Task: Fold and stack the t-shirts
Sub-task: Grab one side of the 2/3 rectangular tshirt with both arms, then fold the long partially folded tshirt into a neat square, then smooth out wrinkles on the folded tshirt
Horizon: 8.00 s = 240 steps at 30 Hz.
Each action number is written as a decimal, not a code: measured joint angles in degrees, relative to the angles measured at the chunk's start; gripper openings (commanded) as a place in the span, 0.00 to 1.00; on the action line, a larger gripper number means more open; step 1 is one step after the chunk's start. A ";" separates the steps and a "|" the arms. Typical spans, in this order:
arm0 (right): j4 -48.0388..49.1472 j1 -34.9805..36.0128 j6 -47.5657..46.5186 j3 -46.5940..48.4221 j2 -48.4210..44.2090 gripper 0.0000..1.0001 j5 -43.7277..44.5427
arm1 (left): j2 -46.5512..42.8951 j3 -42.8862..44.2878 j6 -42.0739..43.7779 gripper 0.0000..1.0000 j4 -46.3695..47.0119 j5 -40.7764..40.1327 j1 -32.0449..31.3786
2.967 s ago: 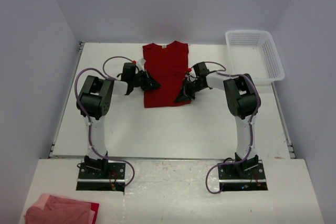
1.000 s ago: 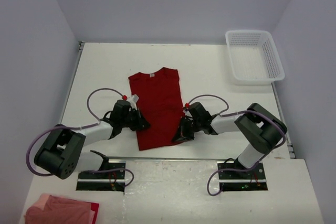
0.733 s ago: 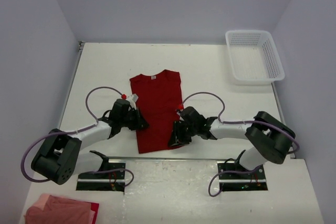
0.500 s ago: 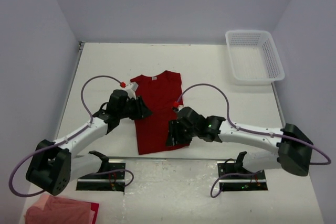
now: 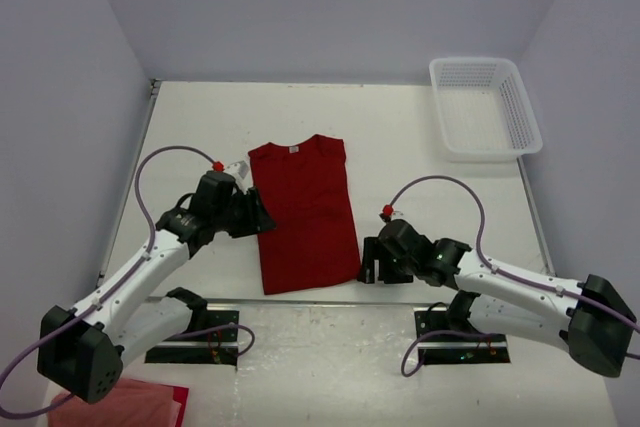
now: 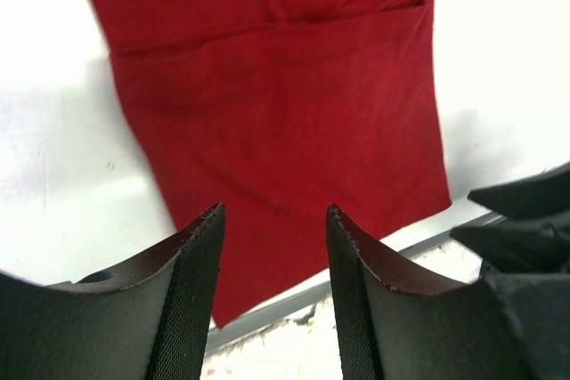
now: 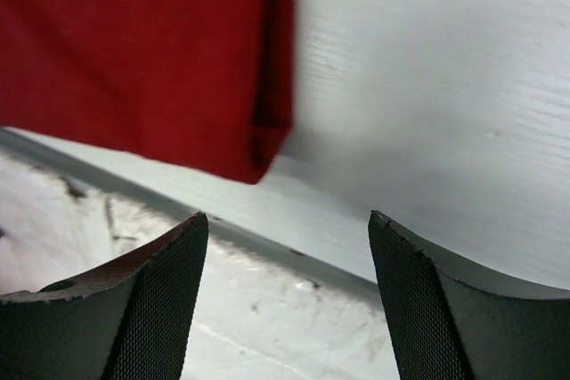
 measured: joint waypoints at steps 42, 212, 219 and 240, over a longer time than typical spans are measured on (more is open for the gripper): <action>37.40 -7.04 8.94 -13.16 12.66 0.28 -10.32 | -0.79 1.66 -0.44 0.45 -18.78 -2.03 0.00; -16.87 -38.27 -30.75 93.92 83.17 0.50 -26.27 | 59.14 46.82 6.73 0.70 16.31 6.23 13.44; -16.02 -38.21 -28.89 93.92 83.84 0.39 -29.68 | 56.70 46.47 6.75 0.70 16.87 6.16 13.44; -15.37 -40.15 -27.02 96.45 86.38 0.00 -29.66 | 56.85 45.09 7.98 0.70 14.97 3.37 12.61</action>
